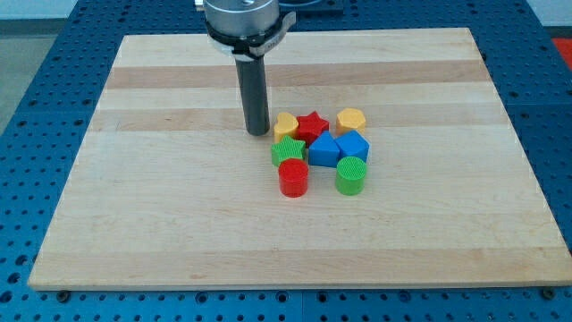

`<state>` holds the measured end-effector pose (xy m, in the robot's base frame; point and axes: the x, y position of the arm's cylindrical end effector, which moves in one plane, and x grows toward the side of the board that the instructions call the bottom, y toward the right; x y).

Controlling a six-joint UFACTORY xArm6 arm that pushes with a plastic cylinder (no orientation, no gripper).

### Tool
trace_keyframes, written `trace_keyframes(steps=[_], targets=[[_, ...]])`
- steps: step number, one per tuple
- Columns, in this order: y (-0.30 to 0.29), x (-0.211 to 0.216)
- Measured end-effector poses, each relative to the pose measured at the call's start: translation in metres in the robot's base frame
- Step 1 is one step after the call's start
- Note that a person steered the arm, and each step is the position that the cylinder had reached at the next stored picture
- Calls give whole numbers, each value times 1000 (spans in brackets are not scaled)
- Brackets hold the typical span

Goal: Push the green star into the blue triangle

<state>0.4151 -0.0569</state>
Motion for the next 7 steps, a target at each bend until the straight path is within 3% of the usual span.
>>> trace_keyframes(steps=[2,7], targets=[[0,32],[2,44]])
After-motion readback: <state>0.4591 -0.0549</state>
